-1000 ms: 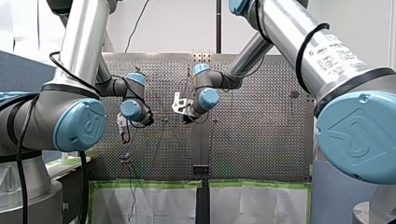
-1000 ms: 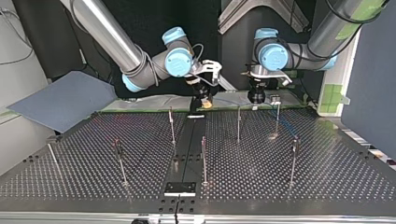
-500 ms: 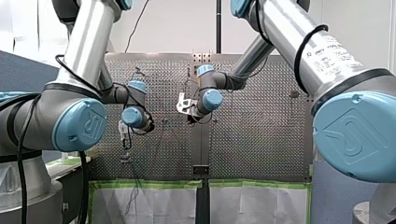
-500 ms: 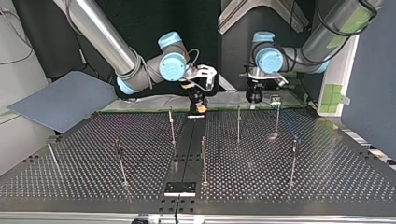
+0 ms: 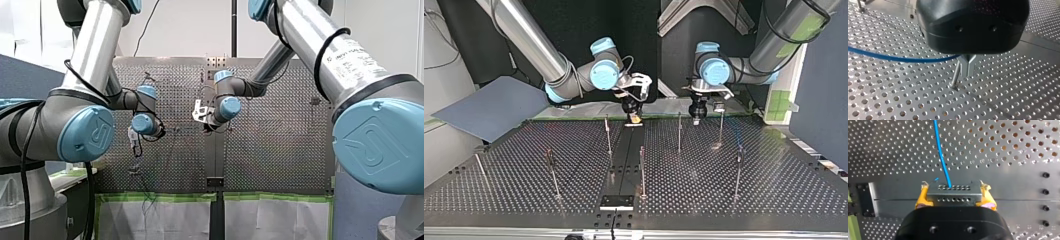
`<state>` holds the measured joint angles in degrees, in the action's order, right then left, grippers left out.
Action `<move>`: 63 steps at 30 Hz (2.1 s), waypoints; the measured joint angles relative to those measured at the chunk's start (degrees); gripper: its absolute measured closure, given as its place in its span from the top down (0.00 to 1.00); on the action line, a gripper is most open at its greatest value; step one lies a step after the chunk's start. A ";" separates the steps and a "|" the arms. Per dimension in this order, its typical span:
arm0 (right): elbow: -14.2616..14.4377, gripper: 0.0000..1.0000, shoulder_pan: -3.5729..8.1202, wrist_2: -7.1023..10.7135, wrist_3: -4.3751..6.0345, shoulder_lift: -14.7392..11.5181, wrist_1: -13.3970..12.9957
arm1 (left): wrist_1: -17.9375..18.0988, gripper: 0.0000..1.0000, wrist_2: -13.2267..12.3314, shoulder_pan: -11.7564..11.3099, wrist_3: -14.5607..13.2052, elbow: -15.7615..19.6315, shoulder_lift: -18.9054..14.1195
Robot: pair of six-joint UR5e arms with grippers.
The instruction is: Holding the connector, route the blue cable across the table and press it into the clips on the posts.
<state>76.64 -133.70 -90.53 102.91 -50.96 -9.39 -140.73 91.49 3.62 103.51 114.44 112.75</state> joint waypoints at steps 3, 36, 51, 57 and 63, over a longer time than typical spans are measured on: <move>0.00 0.00 0.37 0.07 0.01 0.01 -0.47 | -0.04 0.00 -0.95 -0.07 0.22 -0.71 0.41; -0.75 0.00 4.10 2.89 -0.72 0.26 -3.12 | -5.14 1.00 -1.27 -2.36 2.20 -11.09 3.11; -0.78 0.00 4.10 3.00 -0.77 0.25 -3.11 | -12.29 1.00 3.66 -0.70 -3.73 -10.02 2.44; -0.78 0.00 4.10 3.15 -0.77 0.23 -3.11 | -15.27 1.00 3.38 0.46 -3.65 -7.51 -0.15; -0.78 0.00 4.05 3.18 -0.77 0.24 -3.10 | -17.74 1.00 3.53 1.69 -3.94 -5.83 -3.03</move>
<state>75.86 -129.65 -87.35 102.14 -50.72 -12.49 -158.48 95.03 5.31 99.57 108.61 109.72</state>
